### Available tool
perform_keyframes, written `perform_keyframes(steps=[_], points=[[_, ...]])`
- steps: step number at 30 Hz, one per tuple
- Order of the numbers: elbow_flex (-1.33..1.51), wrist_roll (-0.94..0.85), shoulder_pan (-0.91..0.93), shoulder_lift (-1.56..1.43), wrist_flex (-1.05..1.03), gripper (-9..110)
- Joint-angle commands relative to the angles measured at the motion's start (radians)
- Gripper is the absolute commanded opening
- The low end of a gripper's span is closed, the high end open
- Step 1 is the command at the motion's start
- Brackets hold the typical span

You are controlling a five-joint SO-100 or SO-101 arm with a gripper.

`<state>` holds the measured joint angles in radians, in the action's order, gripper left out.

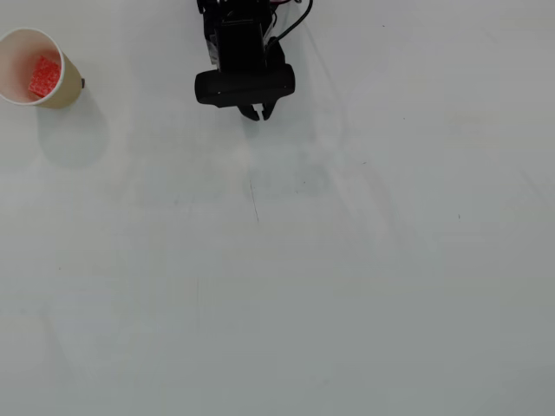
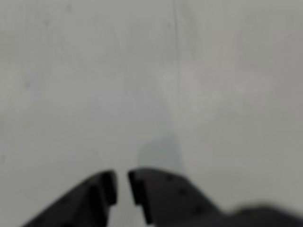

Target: Pick up the cube and drop it in the cup.

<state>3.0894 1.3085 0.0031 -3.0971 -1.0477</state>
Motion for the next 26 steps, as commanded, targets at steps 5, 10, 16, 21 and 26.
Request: perform_keyframes(steps=[5,10,16,21,26], points=[[0.032,0.002,-0.048,-0.038,-0.003,0],[0.032,0.003,0.0,-0.038,-0.005,0],[0.032,0.003,0.044,-0.038,-0.006,0],[0.032,0.003,0.043,-0.038,-0.006,0],[0.032,0.003,0.043,-0.038,-0.006,0]])
